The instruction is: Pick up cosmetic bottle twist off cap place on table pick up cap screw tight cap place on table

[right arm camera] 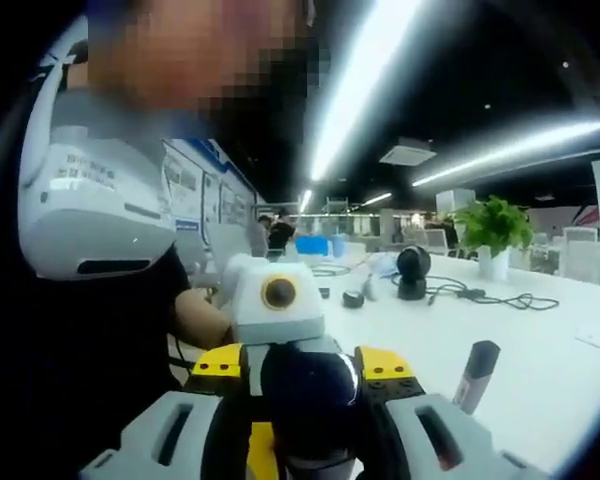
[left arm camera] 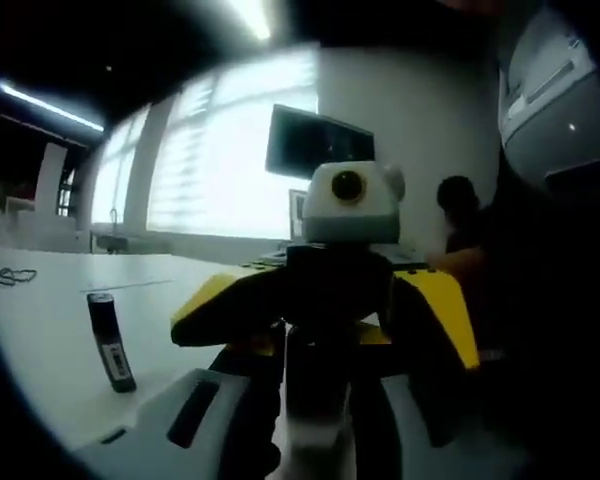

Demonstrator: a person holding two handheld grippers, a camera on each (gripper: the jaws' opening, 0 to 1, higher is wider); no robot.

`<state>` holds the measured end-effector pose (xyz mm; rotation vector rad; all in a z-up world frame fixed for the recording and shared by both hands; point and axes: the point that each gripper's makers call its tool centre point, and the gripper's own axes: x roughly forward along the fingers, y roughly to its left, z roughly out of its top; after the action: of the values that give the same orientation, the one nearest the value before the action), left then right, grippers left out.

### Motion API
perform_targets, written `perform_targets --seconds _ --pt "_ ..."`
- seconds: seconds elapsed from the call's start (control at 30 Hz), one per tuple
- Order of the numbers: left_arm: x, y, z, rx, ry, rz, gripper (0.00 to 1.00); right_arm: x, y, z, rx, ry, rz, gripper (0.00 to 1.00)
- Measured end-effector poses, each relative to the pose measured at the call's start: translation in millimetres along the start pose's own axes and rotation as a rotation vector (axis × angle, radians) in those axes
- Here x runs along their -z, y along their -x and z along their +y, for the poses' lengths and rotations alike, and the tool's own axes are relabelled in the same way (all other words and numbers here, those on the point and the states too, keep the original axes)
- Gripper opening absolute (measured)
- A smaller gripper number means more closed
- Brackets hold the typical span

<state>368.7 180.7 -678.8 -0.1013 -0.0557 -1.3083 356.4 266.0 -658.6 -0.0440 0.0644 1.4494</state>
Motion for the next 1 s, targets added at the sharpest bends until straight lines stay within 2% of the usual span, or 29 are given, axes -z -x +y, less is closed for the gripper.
perform_targets --seconds 0.2,0.33,0.57,0.63,0.73,0.8,0.93,0.97,1.0 --pt "2.9 -0.7 0.8 -0.002 -0.001 0.016 0.14 -2.6 3.7 -3.7 0.02 0.008 -0.004 0.35" --pt "2.5 -1.0 3.0 -0.009 0.002 0.015 0.14 -15.0 17.4 -9.5 0.078 -0.019 -0.06 0.4" --pt "1.9 -1.1 13.9 -0.059 -0.023 0.012 0.14 -27.6 42.0 -23.6 0.321 -0.055 -0.085 0.41" --pt "2.0 -1.9 17.4 -0.073 -0.02 0.012 0.14 -31.5 48.6 -24.9 0.393 -0.094 -0.111 0.41" --pt "1.9 -1.6 24.0 -0.1 -0.024 0.01 0.14 -30.0 58.6 -30.5 0.52 -0.086 -0.1 0.41" --pt "2.1 -0.9 29.8 -0.13 -0.034 0.011 0.14 -27.0 62.3 -32.5 0.593 -0.059 -0.077 0.41" --pt "1.8 -0.7 43.9 -0.217 -0.046 0.013 0.14 -23.7 64.8 -35.0 0.743 -0.079 -0.079 0.38" --pt "1.5 -0.4 45.2 -0.237 -0.051 0.014 0.14 -23.9 64.4 -36.1 0.792 -0.1 -0.101 0.37" --pt "1.6 -0.2 46.3 -0.245 -0.05 0.014 0.14 -20.4 65.3 -38.0 0.823 -0.109 -0.088 0.36"
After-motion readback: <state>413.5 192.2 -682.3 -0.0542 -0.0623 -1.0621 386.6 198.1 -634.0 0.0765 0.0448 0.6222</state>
